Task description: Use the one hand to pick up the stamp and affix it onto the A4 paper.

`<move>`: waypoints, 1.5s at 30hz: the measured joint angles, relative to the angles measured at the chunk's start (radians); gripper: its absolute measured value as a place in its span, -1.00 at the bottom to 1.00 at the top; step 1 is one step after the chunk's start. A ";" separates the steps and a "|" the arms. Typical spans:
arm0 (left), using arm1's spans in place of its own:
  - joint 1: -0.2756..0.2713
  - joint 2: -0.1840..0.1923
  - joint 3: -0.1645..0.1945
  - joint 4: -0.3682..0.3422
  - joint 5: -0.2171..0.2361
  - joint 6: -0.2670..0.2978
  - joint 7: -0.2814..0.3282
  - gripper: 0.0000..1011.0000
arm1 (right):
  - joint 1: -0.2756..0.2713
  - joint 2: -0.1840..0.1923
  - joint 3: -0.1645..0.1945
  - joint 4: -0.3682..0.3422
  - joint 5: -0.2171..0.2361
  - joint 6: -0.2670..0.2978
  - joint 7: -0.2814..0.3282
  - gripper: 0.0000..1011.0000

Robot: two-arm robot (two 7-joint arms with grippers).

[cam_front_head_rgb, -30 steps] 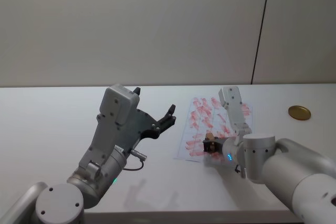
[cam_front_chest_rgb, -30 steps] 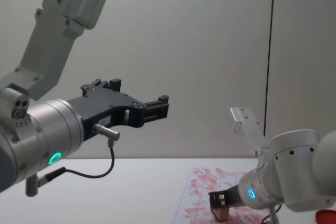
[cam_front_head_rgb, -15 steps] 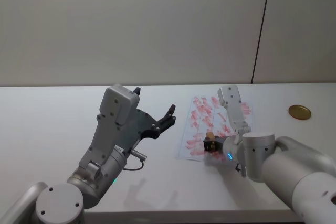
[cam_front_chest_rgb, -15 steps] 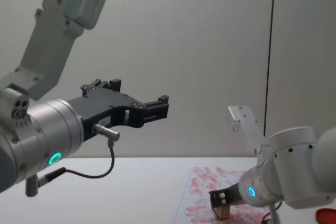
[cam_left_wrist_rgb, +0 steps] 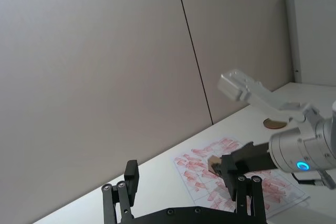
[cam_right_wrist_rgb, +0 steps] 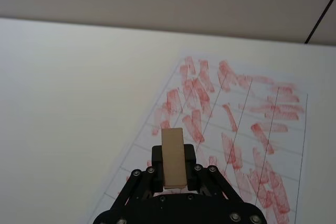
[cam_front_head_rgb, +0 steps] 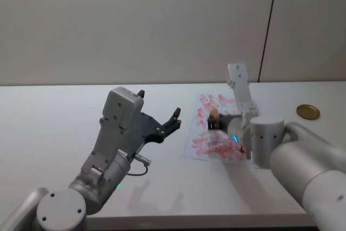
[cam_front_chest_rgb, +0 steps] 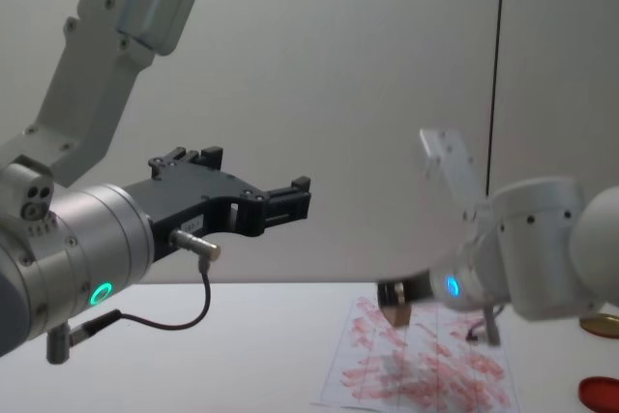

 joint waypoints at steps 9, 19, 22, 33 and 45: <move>0.000 0.000 0.000 0.000 0.000 0.000 0.000 0.96 | -0.166 0.046 0.011 -0.420 0.005 0.135 -0.011 -0.57; 0.000 0.000 0.000 0.000 0.000 0.000 0.000 0.96 | -0.302 0.096 0.041 -0.727 0.015 0.230 -0.059 -0.57; 0.000 0.000 0.000 0.000 0.000 0.000 0.000 0.96 | -0.343 0.115 0.058 -0.800 0.018 0.254 -0.083 -0.57; 0.000 0.000 0.000 0.000 0.000 0.000 0.000 0.96 | -0.441 0.169 0.113 -0.911 0.027 0.305 -0.135 -0.57; 0.000 0.000 0.000 0.000 0.000 0.000 0.000 0.96 | -0.500 0.214 0.166 -0.921 0.026 0.338 -0.171 -0.57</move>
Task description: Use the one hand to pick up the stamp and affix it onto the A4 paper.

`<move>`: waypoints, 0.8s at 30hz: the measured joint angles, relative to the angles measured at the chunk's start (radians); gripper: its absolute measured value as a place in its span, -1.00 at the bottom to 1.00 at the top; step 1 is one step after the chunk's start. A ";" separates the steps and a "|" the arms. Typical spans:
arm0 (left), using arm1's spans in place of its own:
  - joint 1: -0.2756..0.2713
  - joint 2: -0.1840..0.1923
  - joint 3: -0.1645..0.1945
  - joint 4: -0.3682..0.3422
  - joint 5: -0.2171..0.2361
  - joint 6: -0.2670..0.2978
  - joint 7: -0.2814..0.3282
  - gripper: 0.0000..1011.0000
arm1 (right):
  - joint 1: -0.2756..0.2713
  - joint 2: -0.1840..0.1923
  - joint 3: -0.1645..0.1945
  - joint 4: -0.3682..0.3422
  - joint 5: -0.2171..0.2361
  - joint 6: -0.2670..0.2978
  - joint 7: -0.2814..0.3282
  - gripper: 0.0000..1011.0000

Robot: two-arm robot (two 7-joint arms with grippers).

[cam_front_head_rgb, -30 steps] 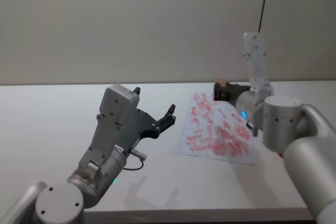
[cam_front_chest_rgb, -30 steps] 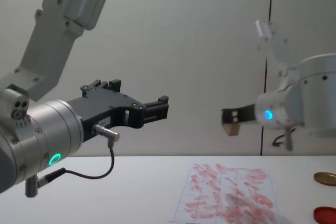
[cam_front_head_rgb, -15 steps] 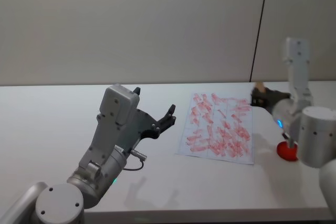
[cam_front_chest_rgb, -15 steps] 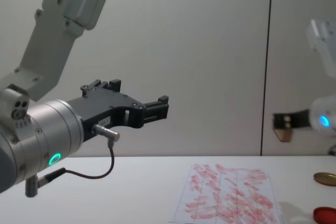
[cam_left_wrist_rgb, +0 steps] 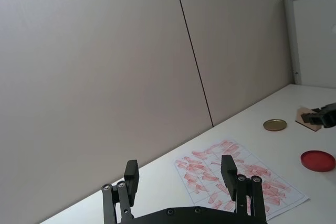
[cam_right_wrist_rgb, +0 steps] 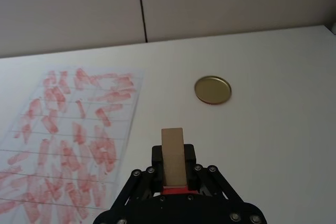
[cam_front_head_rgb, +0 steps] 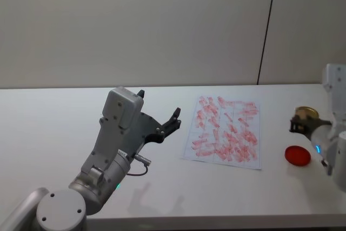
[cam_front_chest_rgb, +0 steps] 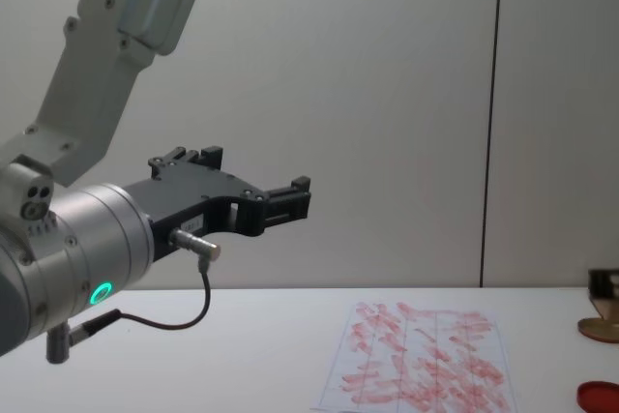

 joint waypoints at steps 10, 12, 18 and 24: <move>0.000 0.000 0.000 0.000 0.000 0.000 0.000 0.96 | -0.001 0.019 0.027 0.072 -0.001 0.004 -0.007 -0.57; 0.000 0.000 0.000 0.000 0.000 0.000 0.000 0.96 | 0.007 0.020 0.030 0.095 -0.001 0.002 -0.005 -0.57; 0.000 0.000 0.000 0.000 0.000 0.000 0.000 0.96 | 0.031 0.023 0.036 0.159 0.005 -0.008 0.006 -0.57; 0.000 0.000 0.000 0.000 0.000 0.000 0.000 0.96 | 0.064 0.022 0.037 0.233 0.017 -0.031 0.036 -0.57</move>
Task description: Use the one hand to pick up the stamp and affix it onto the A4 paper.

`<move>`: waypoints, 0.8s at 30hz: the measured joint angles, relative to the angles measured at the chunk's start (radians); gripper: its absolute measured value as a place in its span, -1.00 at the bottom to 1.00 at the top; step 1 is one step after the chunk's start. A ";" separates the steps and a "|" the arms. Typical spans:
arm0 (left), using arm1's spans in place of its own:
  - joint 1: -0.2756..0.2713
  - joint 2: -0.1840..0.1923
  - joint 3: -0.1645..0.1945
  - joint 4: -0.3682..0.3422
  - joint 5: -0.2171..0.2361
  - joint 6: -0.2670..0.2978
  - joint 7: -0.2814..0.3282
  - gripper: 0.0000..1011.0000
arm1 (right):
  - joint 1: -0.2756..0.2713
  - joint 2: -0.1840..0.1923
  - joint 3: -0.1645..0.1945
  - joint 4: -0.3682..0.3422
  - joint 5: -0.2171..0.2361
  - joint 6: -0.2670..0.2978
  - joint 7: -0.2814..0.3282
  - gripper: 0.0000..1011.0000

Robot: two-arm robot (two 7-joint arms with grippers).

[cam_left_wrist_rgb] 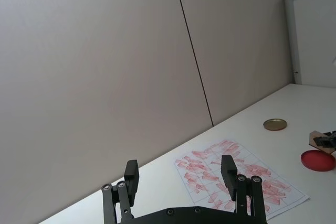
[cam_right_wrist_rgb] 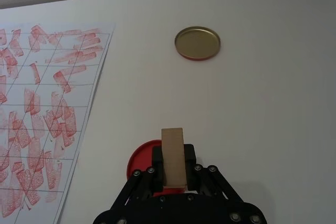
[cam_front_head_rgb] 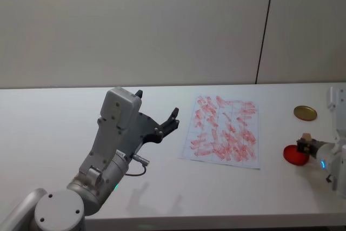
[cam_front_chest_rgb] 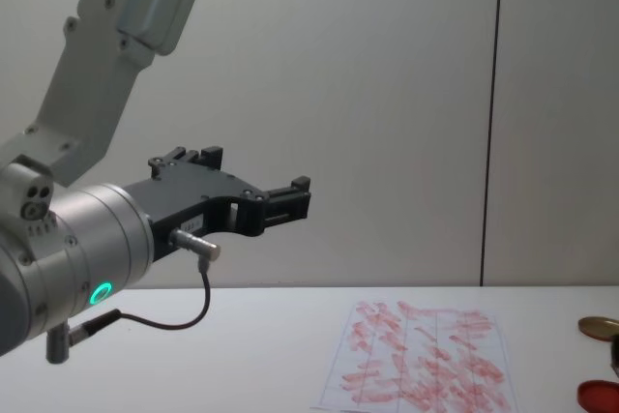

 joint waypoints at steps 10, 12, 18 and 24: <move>0.000 0.000 0.000 0.000 0.000 0.000 0.000 0.96 | 0.035 -0.004 -0.002 0.067 0.012 -0.024 0.033 -0.57; 0.000 0.000 0.000 0.000 0.000 0.000 0.000 0.96 | 0.039 -0.005 -0.003 0.073 0.014 -0.025 0.037 -0.57; 0.000 0.000 0.000 0.000 0.000 0.000 0.000 0.96 | 0.046 -0.006 -0.003 0.085 0.021 -0.032 0.047 -0.36; 0.000 0.000 0.000 0.000 0.000 0.000 0.000 0.96 | 0.042 -0.006 -0.002 0.070 0.023 -0.033 0.055 -0.02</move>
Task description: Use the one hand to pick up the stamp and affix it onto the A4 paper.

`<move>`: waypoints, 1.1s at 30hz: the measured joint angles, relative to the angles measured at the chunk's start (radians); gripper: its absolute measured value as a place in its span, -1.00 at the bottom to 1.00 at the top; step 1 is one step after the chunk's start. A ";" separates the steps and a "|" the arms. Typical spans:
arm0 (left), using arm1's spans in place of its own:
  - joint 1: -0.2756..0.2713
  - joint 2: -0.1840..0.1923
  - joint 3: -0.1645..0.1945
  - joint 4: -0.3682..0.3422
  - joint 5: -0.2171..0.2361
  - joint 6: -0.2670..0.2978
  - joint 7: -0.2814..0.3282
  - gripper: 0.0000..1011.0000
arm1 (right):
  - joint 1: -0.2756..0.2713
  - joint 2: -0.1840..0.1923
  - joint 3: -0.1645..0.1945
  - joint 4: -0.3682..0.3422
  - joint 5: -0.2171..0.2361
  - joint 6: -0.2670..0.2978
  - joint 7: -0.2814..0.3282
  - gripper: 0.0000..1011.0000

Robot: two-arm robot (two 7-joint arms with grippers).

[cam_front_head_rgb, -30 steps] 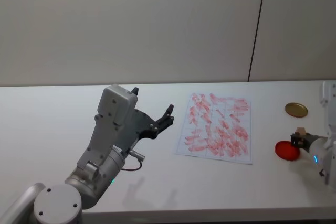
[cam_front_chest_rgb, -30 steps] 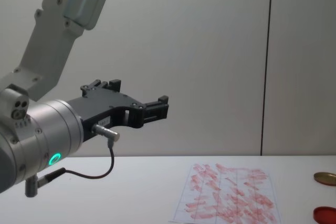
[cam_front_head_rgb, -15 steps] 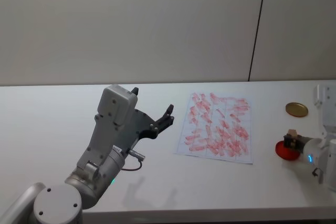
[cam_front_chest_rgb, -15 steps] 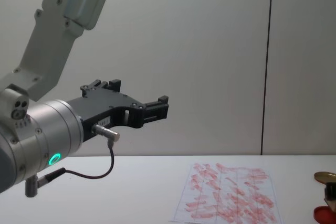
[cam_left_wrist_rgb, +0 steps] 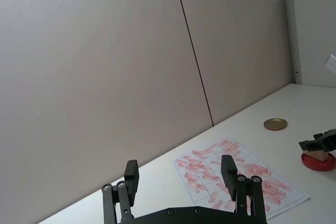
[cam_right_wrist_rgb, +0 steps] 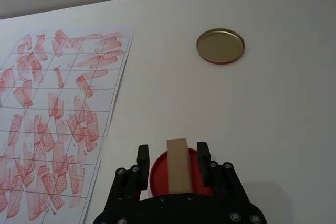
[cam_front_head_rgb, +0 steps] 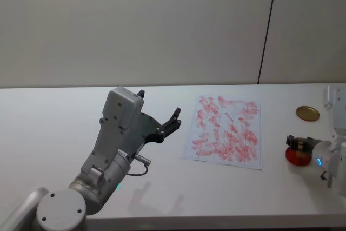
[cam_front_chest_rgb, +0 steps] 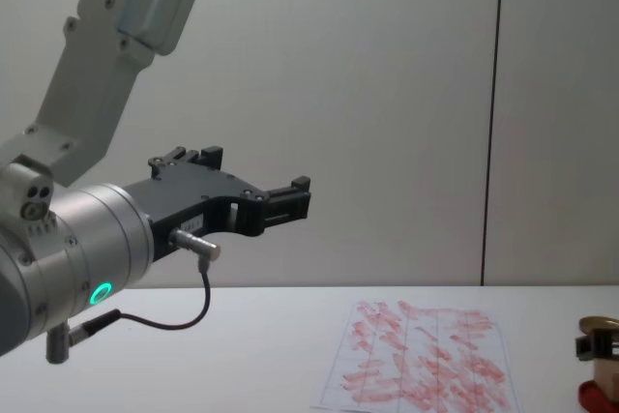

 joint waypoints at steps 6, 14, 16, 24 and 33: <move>0.000 0.000 0.000 0.000 0.000 0.000 0.000 0.96 | -0.020 0.001 0.001 -0.050 -0.002 0.000 0.006 0.32; 0.000 0.000 0.000 0.000 0.000 0.000 0.000 0.96 | -0.064 0.004 0.001 -0.151 -0.014 -0.019 0.014 0.82; 0.000 0.000 0.000 0.000 0.000 0.000 0.000 0.96 | -0.079 0.006 0.002 -0.183 -0.020 -0.028 0.017 0.91; 0.000 0.000 0.000 0.000 0.000 0.000 0.000 0.96 | -0.149 0.015 0.003 -0.310 -0.046 -0.086 0.038 0.98; 0.000 0.000 0.000 0.000 0.000 0.000 0.000 0.96 | -0.219 0.028 0.007 -0.423 -0.075 -0.150 0.065 0.98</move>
